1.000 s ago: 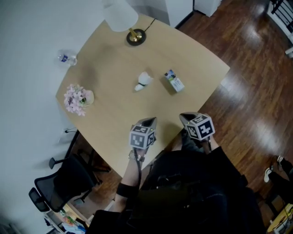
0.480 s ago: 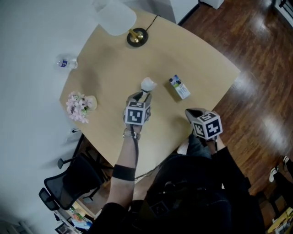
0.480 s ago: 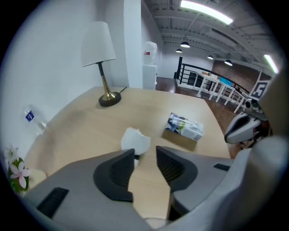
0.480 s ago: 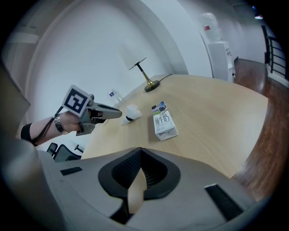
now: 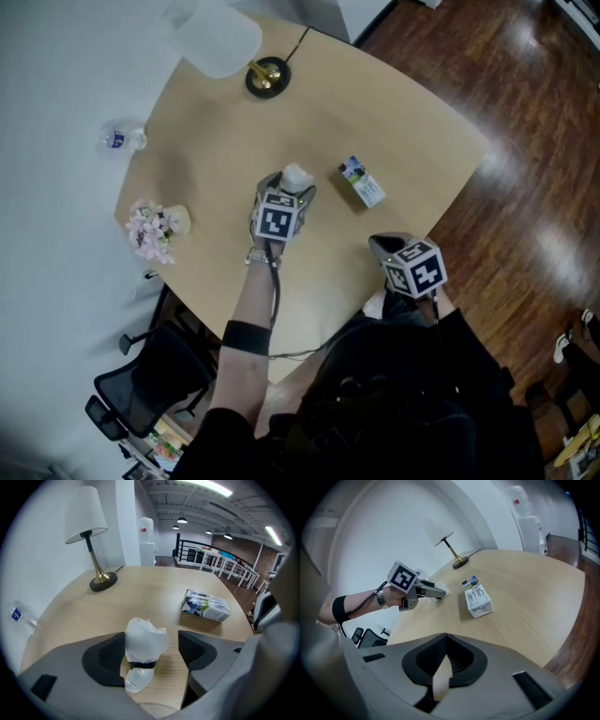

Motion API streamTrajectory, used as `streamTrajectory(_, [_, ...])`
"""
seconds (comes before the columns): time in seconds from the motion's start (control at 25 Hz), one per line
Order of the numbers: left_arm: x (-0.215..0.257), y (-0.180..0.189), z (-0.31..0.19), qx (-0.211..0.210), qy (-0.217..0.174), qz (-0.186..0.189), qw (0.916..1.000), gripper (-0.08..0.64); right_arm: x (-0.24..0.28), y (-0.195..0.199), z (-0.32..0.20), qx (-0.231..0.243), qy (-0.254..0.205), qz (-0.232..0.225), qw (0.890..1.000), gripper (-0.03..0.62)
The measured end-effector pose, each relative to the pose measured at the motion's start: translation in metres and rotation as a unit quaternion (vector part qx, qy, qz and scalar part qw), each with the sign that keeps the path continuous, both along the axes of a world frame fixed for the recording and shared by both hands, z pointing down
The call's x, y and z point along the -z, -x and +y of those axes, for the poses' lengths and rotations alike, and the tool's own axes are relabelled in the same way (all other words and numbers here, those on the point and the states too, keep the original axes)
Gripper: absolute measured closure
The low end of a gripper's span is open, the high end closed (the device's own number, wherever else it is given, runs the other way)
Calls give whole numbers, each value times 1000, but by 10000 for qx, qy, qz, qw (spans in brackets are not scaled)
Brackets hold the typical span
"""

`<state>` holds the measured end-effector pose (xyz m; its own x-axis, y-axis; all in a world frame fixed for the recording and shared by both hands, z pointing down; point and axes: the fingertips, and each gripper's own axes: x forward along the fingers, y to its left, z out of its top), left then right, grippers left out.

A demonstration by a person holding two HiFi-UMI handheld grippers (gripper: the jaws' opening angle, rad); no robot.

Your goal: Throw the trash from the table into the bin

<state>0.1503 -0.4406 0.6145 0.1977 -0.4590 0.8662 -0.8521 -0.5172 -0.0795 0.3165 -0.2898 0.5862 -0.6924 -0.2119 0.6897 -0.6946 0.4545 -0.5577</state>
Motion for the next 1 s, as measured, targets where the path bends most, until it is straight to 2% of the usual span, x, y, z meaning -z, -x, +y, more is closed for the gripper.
streamTrajectory(0.16, [-3,4,-4,164,-179,-168,9996,356,-2,-3,0,5,-1,10,10000,584])
streamTrajectory(0.36, [9,-1,0,338,-301,17,9990,437,1,-7,-1,1,-44,19,10000,584])
streamTrajectory(0.64, [43,-15,48,526,-414,545,9963,469,7,2,9,218,-157,11,9996,584])
streamTrajectory(0.88, [61,-22,133,965,-268,1172,9880,477,14,18,36,570,-211,6,9982,584])
streamTrajectory(1.0, [61,-9,175,1238,-258,1230,9843,479,17,36,54,865,-243,38,9959,584])
